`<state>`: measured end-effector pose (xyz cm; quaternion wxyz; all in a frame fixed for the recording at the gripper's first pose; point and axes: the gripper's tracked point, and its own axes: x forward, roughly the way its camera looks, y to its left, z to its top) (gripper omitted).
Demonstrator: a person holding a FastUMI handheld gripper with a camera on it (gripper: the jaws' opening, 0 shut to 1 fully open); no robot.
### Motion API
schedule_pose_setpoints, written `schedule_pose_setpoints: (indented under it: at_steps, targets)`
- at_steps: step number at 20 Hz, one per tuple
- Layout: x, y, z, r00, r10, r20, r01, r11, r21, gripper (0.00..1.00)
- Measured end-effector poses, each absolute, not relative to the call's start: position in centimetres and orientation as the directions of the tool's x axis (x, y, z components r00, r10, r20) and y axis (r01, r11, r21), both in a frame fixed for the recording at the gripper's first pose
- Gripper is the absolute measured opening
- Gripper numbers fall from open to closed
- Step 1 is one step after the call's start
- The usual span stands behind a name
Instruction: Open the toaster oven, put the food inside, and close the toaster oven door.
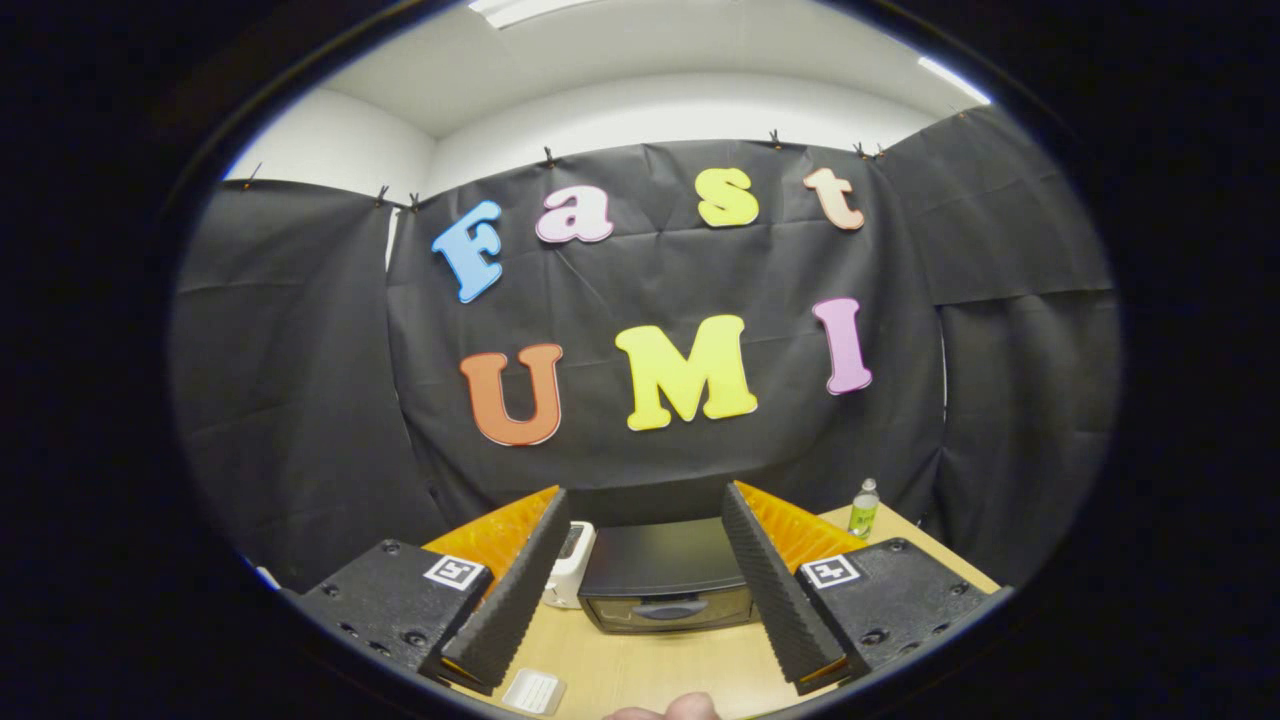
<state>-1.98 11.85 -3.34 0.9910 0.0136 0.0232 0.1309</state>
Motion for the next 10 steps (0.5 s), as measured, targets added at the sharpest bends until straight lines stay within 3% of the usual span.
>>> schedule_pose_setpoints:
  at_steps: [10]
  targets:
    - [-1.7, 11.97, -2.98, 0.965, 0.261, -0.04, -0.259, 0.965, 0.042, 1.0]
